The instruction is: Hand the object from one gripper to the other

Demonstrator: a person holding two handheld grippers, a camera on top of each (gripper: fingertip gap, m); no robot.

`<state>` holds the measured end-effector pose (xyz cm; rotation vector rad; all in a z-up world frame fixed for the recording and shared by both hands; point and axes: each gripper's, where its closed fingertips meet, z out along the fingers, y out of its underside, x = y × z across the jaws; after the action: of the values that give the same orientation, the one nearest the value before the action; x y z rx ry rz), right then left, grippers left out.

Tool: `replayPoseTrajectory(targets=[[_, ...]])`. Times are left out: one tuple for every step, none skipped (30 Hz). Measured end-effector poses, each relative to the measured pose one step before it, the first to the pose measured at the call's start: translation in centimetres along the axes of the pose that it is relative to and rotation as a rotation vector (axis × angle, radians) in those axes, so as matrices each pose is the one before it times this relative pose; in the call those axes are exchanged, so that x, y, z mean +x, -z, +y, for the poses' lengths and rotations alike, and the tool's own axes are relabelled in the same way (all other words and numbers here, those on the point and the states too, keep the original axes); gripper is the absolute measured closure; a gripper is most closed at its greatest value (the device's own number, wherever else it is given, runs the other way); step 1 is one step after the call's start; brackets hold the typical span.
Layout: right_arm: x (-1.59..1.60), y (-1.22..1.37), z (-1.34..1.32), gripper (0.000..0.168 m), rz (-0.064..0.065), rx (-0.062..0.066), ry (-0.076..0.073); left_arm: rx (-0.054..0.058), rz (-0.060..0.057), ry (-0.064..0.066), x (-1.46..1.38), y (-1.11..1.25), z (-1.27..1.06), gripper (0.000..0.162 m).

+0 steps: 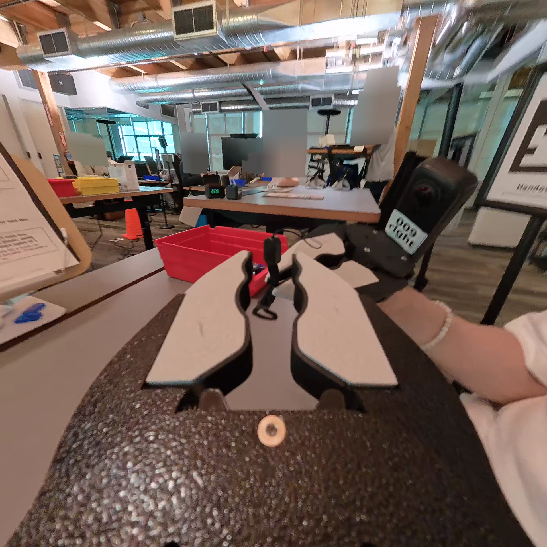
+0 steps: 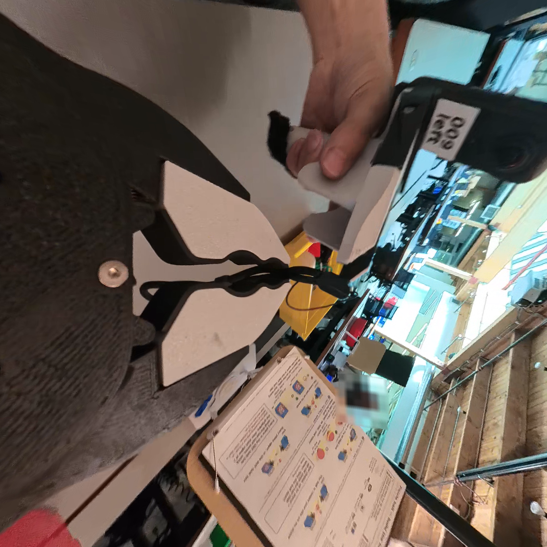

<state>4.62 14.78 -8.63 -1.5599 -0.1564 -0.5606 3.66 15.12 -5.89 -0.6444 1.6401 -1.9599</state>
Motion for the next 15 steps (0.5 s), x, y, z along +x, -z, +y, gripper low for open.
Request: replayPoseTrajectory(targets=[[0.084,0.105,0.183,0.163,0.0065,-0.0258,0.0379,-0.0281,-0.0047,-0.0461,0.064,0.221,0.106,0.132],[0.037,0.089,0.202,0.163,0.0039,-0.0245,0.0377,-0.0425,-0.004,-0.0575,0.097,0.188,0.315,0.126],[0.089,0.082,0.081,0.163,0.0079,-0.0143,0.0348,-0.0493,-0.003,-0.0697,0.139,0.163,0.477,0.121],[-0.188,0.068,-0.031,0.163,-0.0129,-0.0035,0.0246,-0.0455,0.0023,-0.0734,0.248,0.091,0.565,0.118],[-0.52,0.035,-0.159,0.163,-0.0395,0.0083,0.0058,-0.033,0.0133,-0.0613,0.407,0.006,0.507,0.116],[-0.618,0.025,-0.278,0.163,-0.0468,0.0185,-0.0104,-0.0157,0.024,-0.0371,0.504,-0.09,0.381,0.116],[-0.503,0.007,-0.298,0.163,-0.0368,0.0222,-0.0159,0.0017,0.0283,-0.0111,0.469,-0.146,0.208,0.118],[-0.444,0.01,-0.246,0.163,-0.0319,0.0198,-0.0166,0.0154,0.0354,0.0092,0.464,-0.143,0.077,0.126],[-0.354,0.019,-0.17,0.163,-0.0262,0.0162,-0.0188,0.0234,0.0466,0.0221,0.535,-0.093,0.001,0.138],[-0.194,0.049,-0.075,0.163,-0.0162,0.0112,-0.0197,0.0293,0.0276,0.0291,0.22,-0.009,-0.108,0.14],[-0.226,0.095,-0.022,0.163,-0.0206,0.0105,-0.0161,0.0293,0.0093,0.0242,-0.047,0.078,-0.181,0.147],[-0.339,0.047,0.072,0.163,-0.0273,0.0026,-0.017,0.0259,0.0072,0.0188,-0.043,0.067,-0.218,0.149],[-0.283,-0.018,0.094,0.163,-0.0192,-0.0006,-0.0141,0.019,0.0051,0.0143,-0.027,0.025,-0.162,0.149],[-0.101,-0.066,0.046,0.163,-0.0035,0.0017,-0.0093,0.0039,0.0074,0.0082,0.043,-0.05,0.022,0.151],[0.092,-0.083,0.116,0.163,0.0092,-0.0043,-0.0045,-0.0088,0.01,0.004,0.095,-0.077,0.152,0.155]])
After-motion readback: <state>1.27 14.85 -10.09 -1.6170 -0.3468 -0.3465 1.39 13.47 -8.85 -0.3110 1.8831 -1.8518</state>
